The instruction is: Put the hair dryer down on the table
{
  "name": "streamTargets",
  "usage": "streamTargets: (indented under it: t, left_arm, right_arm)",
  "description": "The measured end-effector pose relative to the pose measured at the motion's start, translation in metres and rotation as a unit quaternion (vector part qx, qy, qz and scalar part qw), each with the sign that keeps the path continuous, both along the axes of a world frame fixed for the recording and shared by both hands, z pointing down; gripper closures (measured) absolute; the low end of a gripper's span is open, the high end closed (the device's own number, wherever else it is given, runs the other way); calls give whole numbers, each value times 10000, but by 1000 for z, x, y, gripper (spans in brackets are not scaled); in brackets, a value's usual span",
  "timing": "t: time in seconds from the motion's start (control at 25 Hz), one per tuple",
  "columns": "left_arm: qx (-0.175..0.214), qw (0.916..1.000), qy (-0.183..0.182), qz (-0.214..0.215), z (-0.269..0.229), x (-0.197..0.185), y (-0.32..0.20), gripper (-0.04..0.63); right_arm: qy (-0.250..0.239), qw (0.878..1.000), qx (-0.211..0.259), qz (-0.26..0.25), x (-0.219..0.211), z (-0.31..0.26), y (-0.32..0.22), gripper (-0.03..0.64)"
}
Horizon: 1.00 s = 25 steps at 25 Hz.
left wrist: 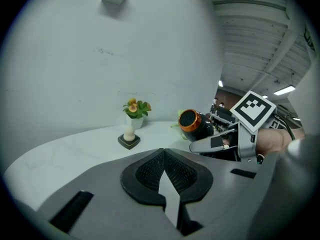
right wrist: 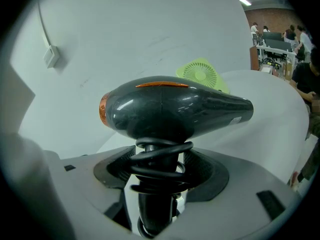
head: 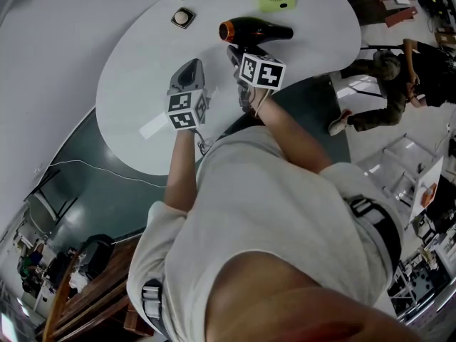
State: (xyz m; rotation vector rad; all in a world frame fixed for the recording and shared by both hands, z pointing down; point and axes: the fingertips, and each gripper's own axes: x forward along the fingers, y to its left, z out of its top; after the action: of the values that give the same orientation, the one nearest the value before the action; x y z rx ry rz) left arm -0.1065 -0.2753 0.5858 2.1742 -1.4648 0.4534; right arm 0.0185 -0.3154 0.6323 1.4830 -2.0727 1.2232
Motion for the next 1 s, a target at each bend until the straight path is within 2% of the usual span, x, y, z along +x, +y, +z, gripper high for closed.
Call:
streamTargets:
  t: [1.0]
  left_arm:
    - [-221, 9997, 45, -50, 18, 5, -25, 577]
  right_arm:
    - [127, 9988, -470, 80, 11, 29, -21, 322]
